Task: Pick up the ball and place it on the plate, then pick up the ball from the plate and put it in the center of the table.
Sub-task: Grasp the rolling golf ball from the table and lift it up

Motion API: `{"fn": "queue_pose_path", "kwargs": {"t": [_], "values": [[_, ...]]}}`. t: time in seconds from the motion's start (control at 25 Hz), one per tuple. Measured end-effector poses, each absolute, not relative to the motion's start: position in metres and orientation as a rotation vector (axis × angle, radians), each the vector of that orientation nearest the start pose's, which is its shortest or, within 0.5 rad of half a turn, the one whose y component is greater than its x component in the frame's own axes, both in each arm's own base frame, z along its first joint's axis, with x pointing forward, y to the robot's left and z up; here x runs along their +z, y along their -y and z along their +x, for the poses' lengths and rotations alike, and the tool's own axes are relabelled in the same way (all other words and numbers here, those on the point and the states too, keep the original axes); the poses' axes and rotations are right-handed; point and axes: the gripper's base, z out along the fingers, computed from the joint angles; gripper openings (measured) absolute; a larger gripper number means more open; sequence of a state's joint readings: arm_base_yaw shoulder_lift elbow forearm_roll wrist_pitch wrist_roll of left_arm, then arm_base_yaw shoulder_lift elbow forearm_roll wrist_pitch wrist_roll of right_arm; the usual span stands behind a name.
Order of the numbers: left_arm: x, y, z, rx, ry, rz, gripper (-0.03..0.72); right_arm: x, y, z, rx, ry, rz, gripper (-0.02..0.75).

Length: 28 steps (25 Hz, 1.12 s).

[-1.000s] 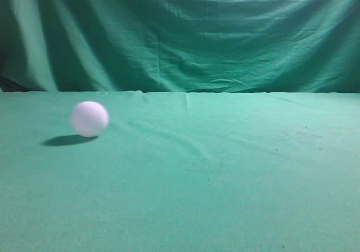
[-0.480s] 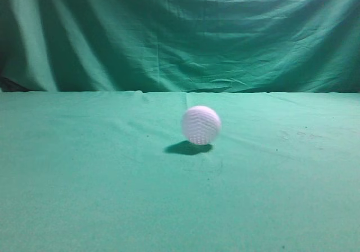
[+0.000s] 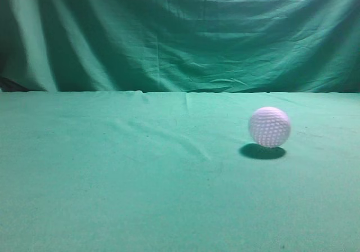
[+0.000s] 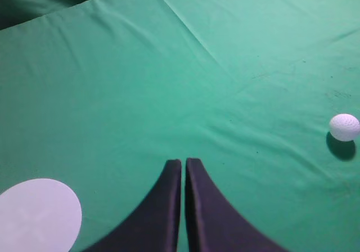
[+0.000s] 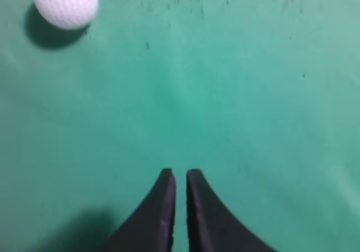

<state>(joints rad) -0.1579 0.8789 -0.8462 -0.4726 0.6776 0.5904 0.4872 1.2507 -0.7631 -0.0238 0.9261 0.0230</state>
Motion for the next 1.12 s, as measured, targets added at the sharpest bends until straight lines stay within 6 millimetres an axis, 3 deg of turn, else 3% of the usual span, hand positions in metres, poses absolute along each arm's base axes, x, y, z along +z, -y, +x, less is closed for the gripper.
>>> {"fn": "queue_pose_path", "kwargs": {"t": [0.04,0.32,0.56,0.68,0.72,0.88,1.12], "values": [[0.35,0.052,0.159,-0.284,-2.044,0.55,0.0,0.235,-0.099,0.19,0.059,-2.822,-0.685,0.049],[0.332,0.047,0.123,-0.29,-1.987,0.543,0.0,0.218,-0.114,0.218,0.049,-2.87,-0.665,0.327],[0.332,0.046,0.114,-0.286,-1.961,0.543,0.0,0.207,-0.125,0.237,0.068,-2.88,-0.648,0.563],[0.331,0.046,0.114,-0.287,-1.964,0.544,0.0,0.208,-0.131,0.248,0.079,-2.856,-0.641,0.554],[0.331,0.046,0.114,-0.287,-1.964,0.544,0.0,0.21,-0.134,0.254,0.083,-2.846,-0.639,0.595],[0.331,0.046,0.114,-0.286,-1.964,0.546,0.0,0.21,-0.143,0.272,0.069,-2.883,-0.644,0.58],[0.331,0.046,0.114,-0.285,-1.963,0.547,0.0,0.194,-0.143,0.3,0.043,-2.993,-0.585,0.58]]}}
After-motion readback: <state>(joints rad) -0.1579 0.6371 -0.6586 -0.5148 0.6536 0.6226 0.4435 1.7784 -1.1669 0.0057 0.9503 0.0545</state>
